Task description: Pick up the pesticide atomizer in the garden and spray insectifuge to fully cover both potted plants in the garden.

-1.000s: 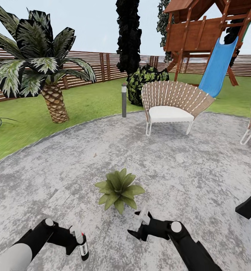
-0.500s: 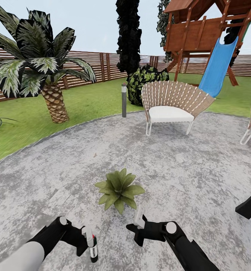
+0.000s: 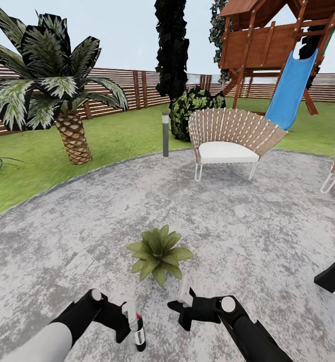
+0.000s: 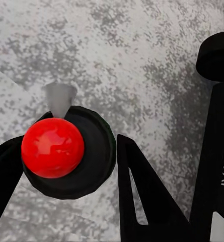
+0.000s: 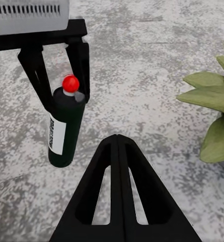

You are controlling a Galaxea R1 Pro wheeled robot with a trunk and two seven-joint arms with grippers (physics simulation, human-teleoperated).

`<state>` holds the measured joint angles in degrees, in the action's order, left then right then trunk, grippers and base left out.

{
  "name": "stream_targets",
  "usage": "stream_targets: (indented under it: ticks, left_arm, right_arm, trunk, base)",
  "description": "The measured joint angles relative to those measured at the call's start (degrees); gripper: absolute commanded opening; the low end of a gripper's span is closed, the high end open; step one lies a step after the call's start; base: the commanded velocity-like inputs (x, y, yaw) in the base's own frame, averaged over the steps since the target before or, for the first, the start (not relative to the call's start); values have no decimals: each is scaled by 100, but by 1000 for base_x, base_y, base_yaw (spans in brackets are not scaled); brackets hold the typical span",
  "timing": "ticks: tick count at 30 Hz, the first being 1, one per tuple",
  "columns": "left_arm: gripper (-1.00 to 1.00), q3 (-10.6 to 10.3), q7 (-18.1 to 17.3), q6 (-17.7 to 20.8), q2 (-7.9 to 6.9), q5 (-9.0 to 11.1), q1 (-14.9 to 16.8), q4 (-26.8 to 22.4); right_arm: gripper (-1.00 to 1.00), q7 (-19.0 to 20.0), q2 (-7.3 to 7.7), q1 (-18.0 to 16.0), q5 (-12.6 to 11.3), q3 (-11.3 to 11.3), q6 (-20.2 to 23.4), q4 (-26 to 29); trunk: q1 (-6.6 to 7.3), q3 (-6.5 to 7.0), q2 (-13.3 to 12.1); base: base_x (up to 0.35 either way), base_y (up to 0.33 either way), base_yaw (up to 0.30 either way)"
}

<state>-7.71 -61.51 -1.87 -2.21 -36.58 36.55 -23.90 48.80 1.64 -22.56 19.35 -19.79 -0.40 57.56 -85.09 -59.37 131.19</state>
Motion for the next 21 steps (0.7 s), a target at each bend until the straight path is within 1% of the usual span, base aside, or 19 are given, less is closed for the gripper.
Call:
stream_targets:
  ticks: [1, 8, 13, 21]
  left_arm:
    - [-100, 1, 0, -2, 39, 1, 0, 0]
    - [-100, 0, -1, -20, 184, 9, 0, -2]
    - [-100, -9, -8, -28, 240, 41, 0, -8]
    - [-100, -7, -225, -232, 373, 63, 5, -11]
  right_arm:
    - [-100, 42, 0, 0, 0, 0, 0, 0]
    - [-100, 86, 0, 0, 6, 0, 0, 0]
    - [-100, 88, 0, 0, 7, 0, -1, -4]
    - [-100, 88, 0, 0, 6, 0, -7, -9]
  trunk:
    - [0, 0, 0]
    - [0, 0, 0]
    - [0, 0, 0]
    - [0, 0, 0]
  base:
    - [0, 0, 0]
    - [0, 0, 0]
    - [0, 0, 0]
    - [0, 0, 0]
